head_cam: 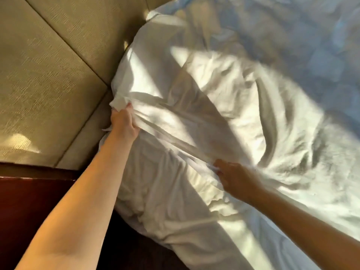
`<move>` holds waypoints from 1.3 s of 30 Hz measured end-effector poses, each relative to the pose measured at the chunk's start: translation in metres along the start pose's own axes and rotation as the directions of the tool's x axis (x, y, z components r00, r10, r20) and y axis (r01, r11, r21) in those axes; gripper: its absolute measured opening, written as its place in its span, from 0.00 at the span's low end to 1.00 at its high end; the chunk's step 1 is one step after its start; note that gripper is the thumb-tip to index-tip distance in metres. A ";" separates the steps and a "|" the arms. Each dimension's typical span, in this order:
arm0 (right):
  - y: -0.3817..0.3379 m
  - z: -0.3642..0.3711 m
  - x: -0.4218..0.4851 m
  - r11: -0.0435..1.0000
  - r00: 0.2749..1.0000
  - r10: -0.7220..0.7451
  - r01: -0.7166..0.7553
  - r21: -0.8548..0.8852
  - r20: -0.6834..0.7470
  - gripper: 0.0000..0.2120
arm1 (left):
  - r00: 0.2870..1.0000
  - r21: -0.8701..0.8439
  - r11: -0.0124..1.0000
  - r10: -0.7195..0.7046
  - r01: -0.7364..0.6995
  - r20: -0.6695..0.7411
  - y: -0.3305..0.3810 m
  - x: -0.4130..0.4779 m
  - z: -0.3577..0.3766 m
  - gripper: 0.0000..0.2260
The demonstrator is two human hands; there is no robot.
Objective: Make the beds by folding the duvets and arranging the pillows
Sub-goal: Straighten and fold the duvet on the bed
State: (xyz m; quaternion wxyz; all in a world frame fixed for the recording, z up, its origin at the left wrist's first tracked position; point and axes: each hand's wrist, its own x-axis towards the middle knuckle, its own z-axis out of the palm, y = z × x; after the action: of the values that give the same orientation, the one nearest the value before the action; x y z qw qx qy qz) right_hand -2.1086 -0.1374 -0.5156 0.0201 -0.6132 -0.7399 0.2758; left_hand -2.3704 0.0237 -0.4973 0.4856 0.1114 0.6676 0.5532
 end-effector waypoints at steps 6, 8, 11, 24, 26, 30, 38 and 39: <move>-0.026 0.028 0.014 0.989 0.931 0.149 -0.135 -0.066 0.333 0.29 | 0.955 0.395 0.908 -0.016 0.138 -0.297 -0.067 -0.005 -0.042 0.15; -0.017 0.040 0.018 0.989 0.918 0.131 -0.145 0.009 0.375 0.29 | 0.932 0.256 0.945 -0.107 0.204 -0.347 -0.083 -0.007 -0.045 0.14; -0.006 0.047 0.015 0.994 0.954 0.000 0.033 -0.105 0.299 0.40 | 0.949 -0.100 0.963 -0.264 0.250 -0.173 -0.072 0.002 -0.036 0.25; -0.030 0.033 -0.028 0.956 0.817 -0.290 0.265 0.123 0.498 0.24 | 0.905 0.509 0.855 0.290 -0.099 -0.312 -0.020 -0.029 -0.107 0.18; -0.020 0.046 -0.030 0.964 0.790 -0.262 0.243 0.110 0.554 0.23 | 0.897 0.640 0.759 0.197 0.116 -0.396 -0.056 -0.022 -0.114 0.22; 0.012 0.047 -0.024 0.968 0.814 -0.251 0.209 0.138 0.525 0.27 | 0.863 0.740 0.587 0.132 0.329 -0.488 -0.096 -0.028 -0.065 0.30; 0.176 -0.040 -0.074 0.995 0.925 -0.092 0.075 -0.059 -0.368 0.19 | 0.559 0.664 -0.260 0.378 -0.701 0.738 -0.163 -0.157 0.128 0.26; 0.212 -0.049 -0.090 0.991 0.916 0.013 -0.066 -0.119 -0.400 0.20 | 0.533 0.599 -0.289 0.279 -0.746 0.799 -0.181 -0.182 0.145 0.27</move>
State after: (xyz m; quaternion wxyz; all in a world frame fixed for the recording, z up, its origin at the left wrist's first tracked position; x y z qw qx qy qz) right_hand -1.8786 -0.1811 -0.5378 0.1248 -0.6714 -0.7241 0.0968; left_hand -2.0961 -0.0755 -0.5431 0.0709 0.7840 0.6127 0.0700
